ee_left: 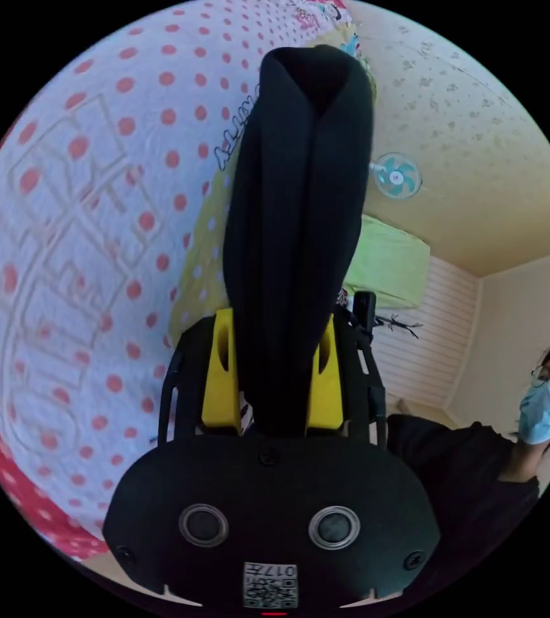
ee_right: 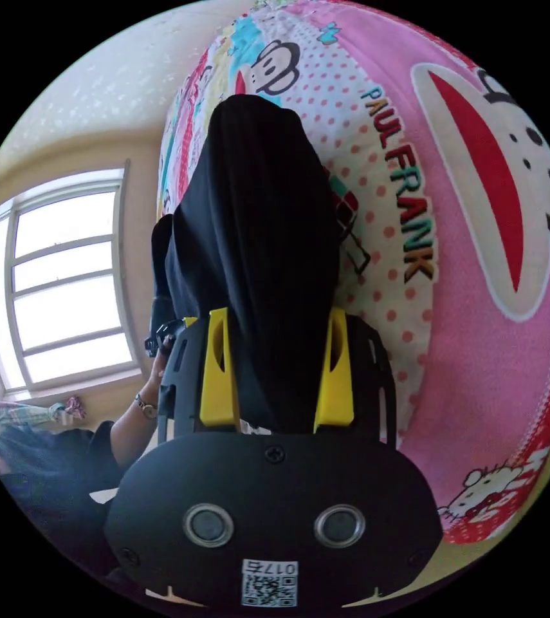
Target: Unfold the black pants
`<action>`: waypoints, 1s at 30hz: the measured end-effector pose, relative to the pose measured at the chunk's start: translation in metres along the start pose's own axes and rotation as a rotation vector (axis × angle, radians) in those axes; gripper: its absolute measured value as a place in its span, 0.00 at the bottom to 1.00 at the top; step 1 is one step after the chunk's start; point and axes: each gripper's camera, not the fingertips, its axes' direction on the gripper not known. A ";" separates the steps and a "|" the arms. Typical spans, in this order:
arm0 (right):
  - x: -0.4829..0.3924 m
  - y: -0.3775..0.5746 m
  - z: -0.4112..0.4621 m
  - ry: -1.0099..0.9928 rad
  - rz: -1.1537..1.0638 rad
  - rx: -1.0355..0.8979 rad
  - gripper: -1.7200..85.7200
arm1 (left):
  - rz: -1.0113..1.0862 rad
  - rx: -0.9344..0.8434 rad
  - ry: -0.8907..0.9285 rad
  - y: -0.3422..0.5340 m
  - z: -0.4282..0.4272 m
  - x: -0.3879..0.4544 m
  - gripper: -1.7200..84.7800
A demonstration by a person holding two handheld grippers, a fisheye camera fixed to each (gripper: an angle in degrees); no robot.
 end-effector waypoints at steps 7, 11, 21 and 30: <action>-0.011 0.083 -0.020 -0.357 0.044 -0.194 0.15 | -0.053 -0.190 -0.082 0.094 -0.015 0.070 0.18; -0.062 0.116 -0.093 -0.302 -0.102 -0.197 0.12 | 0.002 -0.249 -0.048 0.127 -0.002 0.141 0.17; -0.105 0.130 -0.311 0.195 -0.296 -0.149 0.14 | 0.320 -0.456 0.041 0.116 0.207 0.350 0.18; -0.030 0.137 -0.269 0.895 0.235 -0.128 0.11 | 0.154 -0.765 -0.451 0.128 0.317 0.292 0.12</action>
